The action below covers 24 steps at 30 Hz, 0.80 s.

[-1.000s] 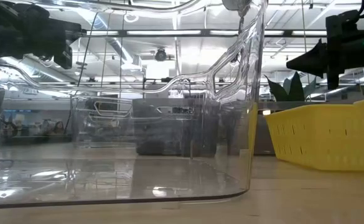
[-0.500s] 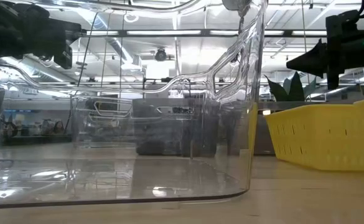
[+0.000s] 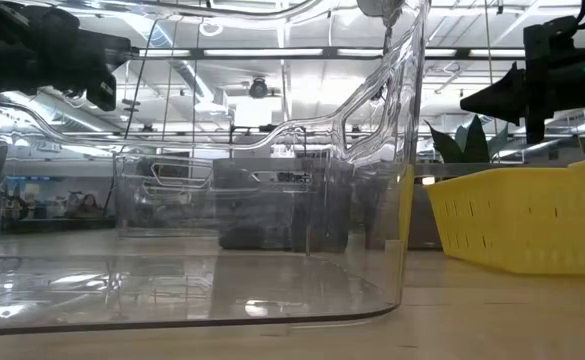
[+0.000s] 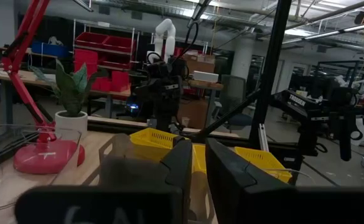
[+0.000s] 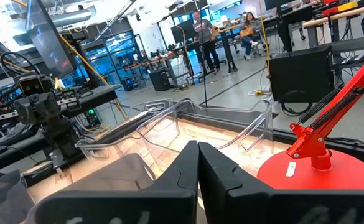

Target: Stack baskets by color

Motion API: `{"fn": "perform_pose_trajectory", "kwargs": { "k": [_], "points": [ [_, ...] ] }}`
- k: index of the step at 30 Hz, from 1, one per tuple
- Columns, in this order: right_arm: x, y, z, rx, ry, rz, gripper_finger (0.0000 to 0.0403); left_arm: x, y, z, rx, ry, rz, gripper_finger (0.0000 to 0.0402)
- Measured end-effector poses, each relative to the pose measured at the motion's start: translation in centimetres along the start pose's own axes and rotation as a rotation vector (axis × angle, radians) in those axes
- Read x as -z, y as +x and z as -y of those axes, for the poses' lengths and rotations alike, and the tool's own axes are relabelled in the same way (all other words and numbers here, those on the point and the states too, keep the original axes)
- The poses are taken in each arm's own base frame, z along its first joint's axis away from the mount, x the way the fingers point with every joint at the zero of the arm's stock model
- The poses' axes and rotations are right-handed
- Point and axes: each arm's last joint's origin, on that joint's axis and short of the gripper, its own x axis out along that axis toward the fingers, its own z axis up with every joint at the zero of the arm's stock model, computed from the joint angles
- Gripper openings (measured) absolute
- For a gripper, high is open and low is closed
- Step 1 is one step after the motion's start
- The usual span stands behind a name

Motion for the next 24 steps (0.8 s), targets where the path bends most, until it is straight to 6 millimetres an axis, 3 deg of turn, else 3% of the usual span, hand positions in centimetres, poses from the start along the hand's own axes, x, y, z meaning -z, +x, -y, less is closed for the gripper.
{"fn": "perform_pose_trajectory", "kwargs": {
  "k": [8,18,24],
  "points": [
    [0.0,0.0,0.0,0.000,0.000,0.000,0.0012,-0.5,0.0,0.1,0.026,-0.212,0.049,0.0059],
    [0.0,0.0,0.0,0.000,0.000,0.000,0.0012,0.1,0.0,0.2,0.055,-0.324,-0.032,0.0051],
    [0.0,0.0,0.0,0.000,0.000,0.000,0.0012,-1.1,1.0,0.6,0.069,-0.374,-0.264,0.0050]
  ]
}}
